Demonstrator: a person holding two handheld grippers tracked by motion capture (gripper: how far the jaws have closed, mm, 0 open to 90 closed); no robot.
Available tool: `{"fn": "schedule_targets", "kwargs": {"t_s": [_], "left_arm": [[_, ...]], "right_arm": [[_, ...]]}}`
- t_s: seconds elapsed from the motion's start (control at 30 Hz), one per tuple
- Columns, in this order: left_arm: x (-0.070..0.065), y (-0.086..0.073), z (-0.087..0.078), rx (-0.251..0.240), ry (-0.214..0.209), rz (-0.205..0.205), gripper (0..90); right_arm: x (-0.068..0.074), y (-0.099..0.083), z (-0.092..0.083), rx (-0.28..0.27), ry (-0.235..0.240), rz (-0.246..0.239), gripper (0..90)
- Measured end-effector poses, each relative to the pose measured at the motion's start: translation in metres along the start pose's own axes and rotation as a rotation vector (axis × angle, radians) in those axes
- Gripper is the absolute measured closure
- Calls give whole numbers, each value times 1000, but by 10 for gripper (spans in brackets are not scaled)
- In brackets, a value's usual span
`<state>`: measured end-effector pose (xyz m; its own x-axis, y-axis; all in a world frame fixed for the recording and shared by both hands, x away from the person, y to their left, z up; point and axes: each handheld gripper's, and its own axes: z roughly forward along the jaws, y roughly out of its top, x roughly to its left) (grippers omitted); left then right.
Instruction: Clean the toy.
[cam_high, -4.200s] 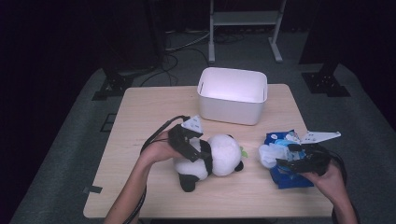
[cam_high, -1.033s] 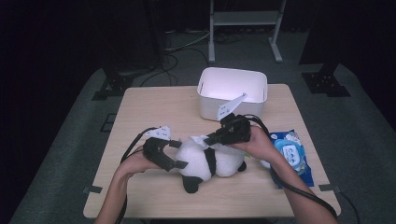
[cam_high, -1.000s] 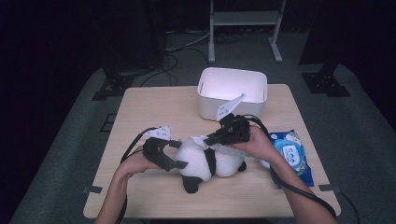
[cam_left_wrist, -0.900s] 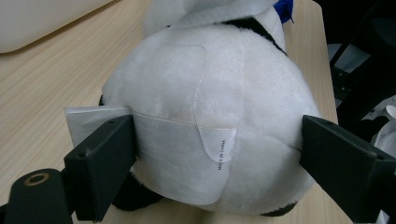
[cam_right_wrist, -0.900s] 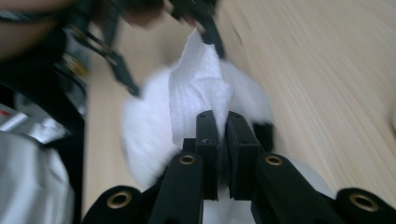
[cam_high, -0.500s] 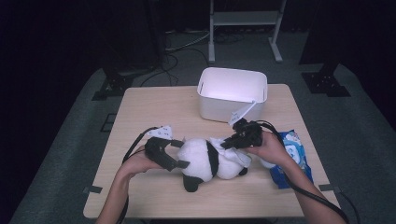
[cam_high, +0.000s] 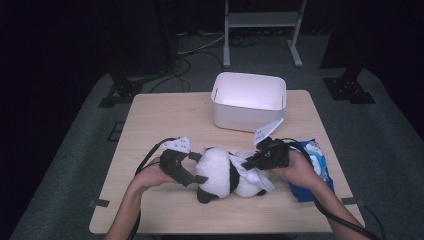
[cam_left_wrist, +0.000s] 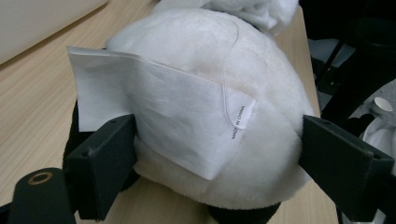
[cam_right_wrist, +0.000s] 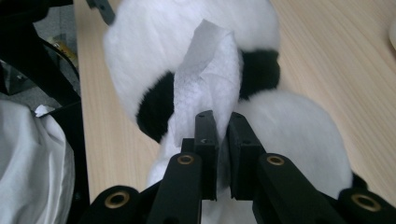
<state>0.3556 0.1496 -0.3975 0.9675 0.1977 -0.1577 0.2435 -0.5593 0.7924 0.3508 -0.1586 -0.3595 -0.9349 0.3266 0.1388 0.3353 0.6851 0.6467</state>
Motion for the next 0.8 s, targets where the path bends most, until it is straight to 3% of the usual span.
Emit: {"fn": "schedule_targets", "kwargs": {"t_s": [0.27,0.47,0.63,0.8], "left_arm": [[0,-1,1,4,-1,1,125],[0,-1,1,10,3,2,125],[1,-3,0,10,5,0,128],[0,-2,0,11,5,6,129]], "right_arm": [[14,34,21,-2,51,-78,831],[21,59,32,-20,80,-107,831],[15,68,34,-28,74,-108,825],[1,63,27,-28,43,-70,825]]}}
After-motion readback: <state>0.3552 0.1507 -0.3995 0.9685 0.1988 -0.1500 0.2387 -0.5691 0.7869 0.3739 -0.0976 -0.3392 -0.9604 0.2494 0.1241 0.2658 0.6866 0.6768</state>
